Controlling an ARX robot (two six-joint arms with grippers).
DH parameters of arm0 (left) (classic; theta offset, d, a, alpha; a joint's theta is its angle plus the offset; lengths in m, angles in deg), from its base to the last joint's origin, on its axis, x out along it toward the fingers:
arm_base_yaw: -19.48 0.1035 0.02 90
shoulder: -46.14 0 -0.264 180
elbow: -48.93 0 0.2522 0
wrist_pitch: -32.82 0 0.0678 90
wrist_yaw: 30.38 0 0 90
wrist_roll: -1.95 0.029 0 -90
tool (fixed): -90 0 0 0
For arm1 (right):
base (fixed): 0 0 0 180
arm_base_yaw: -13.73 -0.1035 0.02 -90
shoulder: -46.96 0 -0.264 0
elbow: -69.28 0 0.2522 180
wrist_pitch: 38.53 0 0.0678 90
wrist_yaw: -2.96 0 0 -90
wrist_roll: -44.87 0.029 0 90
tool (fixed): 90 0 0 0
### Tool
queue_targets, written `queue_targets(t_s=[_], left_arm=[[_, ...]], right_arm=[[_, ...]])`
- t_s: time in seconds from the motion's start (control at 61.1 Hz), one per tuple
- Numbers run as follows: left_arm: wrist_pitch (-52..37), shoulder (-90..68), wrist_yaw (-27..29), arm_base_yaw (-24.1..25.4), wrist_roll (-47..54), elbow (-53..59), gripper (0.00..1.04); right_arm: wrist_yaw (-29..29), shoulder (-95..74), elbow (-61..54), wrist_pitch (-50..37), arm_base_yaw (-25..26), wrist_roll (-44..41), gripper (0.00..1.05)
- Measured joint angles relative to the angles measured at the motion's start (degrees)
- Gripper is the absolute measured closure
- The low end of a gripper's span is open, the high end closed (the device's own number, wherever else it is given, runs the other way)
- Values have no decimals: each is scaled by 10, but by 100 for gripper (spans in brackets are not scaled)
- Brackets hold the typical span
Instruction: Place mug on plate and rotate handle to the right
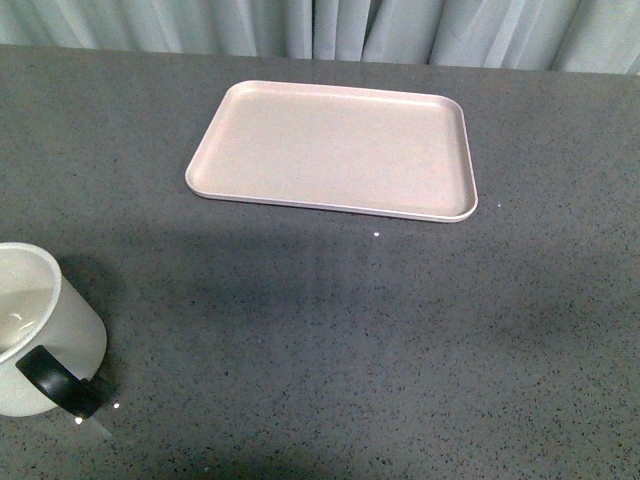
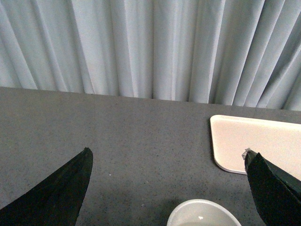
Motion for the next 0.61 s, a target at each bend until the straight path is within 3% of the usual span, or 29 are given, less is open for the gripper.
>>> queue_targets(t_s=[0.246, 0.278, 0.344, 0.393, 0.606], left_arm=[[0, 0, 0, 0, 0, 0, 9], [25, -13, -7, 2, -12, -8, 9], [168, -108, -39, 2, -77, -77, 9], [209, -177, -40, 2, -105, -109, 9], [143, -426, 4, -1, -119, -191, 9]], right_arm=[[0, 0, 0, 0, 0, 0, 9], [0, 0, 0, 0, 0, 0, 9], [0, 0, 0, 0, 0, 0, 9], [0, 0, 0, 0, 0, 0, 9], [0, 0, 0, 0, 0, 0, 9]])
